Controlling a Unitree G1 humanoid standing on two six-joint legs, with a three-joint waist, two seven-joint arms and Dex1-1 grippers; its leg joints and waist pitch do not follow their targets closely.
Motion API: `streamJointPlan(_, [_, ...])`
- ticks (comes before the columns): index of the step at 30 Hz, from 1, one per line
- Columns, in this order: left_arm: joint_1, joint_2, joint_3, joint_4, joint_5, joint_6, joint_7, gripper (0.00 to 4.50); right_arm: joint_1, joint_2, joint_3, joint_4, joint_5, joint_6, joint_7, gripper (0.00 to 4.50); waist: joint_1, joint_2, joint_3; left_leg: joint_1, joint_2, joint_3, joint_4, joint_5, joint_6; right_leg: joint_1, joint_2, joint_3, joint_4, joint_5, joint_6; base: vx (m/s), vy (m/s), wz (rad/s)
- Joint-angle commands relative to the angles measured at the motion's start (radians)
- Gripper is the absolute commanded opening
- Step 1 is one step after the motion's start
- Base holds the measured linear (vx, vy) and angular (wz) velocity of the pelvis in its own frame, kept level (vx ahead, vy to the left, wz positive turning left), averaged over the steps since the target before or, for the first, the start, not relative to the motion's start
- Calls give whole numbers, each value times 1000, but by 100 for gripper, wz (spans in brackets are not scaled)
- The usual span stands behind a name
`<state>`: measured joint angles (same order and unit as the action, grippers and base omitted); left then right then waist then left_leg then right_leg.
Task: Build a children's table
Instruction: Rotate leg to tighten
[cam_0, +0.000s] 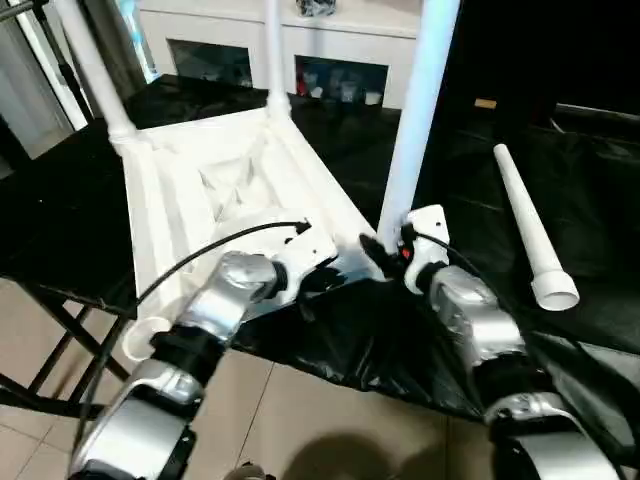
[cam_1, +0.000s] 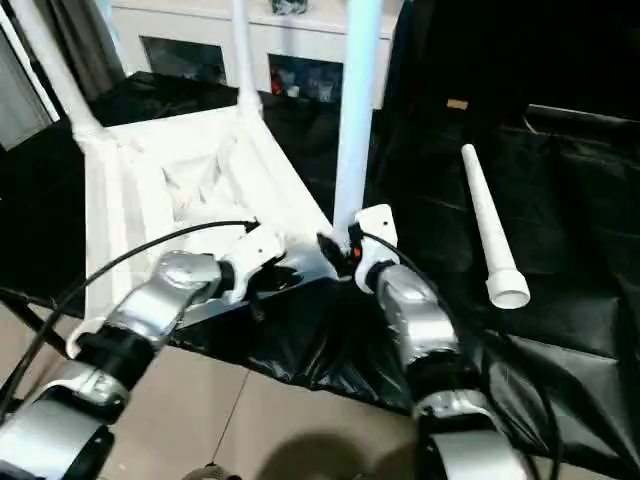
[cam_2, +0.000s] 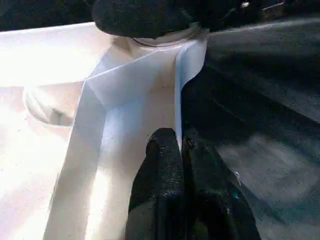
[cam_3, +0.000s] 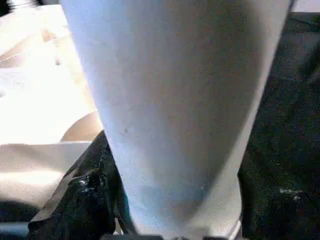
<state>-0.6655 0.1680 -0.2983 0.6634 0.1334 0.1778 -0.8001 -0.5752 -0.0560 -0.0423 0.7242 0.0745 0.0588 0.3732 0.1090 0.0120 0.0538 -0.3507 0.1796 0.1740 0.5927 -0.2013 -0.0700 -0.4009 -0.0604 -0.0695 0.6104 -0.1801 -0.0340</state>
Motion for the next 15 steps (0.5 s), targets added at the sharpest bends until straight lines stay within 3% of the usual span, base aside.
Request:
streamJointPlan(1, [-41,-44,-10,-8,7,-21,50,0,-4,77,66,26,11,-5,60,325,-3,5,-64,0,50,-21,-76,-173,22,50,-95,56,-81,-224,-178,0,0,0])
streamJointPlan(5, [-31,-23,-16,-19,2,-50,20,0,-3,67,59,14,33,-4,104,358,-3,4,-63,1,51,-20,-76,-182,34,51,-95,56,-80,-212,-190,0,0,0])
streamJointPlan(9, [1,36,-26,-55,-15,-97,-91,0,0,1,93,2,5,-27,207,384,-4,4,-62,-1,52,-21,-78,-185,36,52,-97,56,-82,-240,-186,0,0,0])
streamJointPlan(12, [20,81,-36,-73,-23,-133,-162,0,7,-50,117,-12,14,-45,345,384,-10,0,-64,-5,54,-20,-75,-157,49,55,-97,57,-74,-184,-199,0,0,0])
streamJointPlan(15, [34,119,-30,-87,-49,-143,-232,0,24,-94,147,-62,46,-52,509,384,-5,0,-67,-7,56,-17,-69,-126,75,59,-95,55,-66,-113,-223,0,0,0])
